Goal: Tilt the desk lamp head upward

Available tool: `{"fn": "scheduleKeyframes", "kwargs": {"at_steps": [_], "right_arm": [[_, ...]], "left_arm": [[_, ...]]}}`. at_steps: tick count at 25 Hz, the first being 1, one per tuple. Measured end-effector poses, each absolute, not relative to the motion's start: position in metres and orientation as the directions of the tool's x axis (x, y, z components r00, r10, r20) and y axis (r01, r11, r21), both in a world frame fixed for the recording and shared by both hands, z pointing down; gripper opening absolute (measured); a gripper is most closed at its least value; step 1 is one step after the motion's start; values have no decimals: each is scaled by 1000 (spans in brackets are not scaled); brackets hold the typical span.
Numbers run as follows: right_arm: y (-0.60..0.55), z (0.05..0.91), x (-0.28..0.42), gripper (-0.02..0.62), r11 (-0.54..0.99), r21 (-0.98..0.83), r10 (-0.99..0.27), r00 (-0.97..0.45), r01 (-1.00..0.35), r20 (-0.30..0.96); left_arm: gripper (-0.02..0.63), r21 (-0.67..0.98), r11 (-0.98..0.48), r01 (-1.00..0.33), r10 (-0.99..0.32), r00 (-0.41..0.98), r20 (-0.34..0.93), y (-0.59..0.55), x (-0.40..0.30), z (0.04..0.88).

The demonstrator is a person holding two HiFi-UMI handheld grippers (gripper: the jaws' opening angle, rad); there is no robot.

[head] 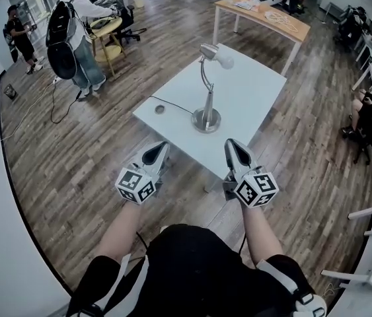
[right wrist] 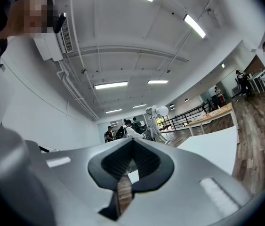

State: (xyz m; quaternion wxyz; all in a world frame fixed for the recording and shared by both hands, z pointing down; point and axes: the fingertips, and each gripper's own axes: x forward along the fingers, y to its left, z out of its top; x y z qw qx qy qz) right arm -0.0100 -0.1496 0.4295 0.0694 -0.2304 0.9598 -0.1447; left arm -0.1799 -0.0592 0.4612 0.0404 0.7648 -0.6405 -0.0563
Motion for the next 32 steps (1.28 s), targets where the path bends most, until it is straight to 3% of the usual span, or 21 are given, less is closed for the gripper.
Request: {"fn": "scheduleKeyframes", "kwargs": {"at_steps": [7,32], "right_arm": [[-140,430,-17,5,843,-282,-494,-866,-458,-71],[-115,454,-32,3,839,-229,-508,-861,-494,-5]], "left_arm": [[0,172,-163,-971,-985,151,-81,-43,-196,455],[0,169,-176,-970,-984,168,-63,-16,-209,468]]}}
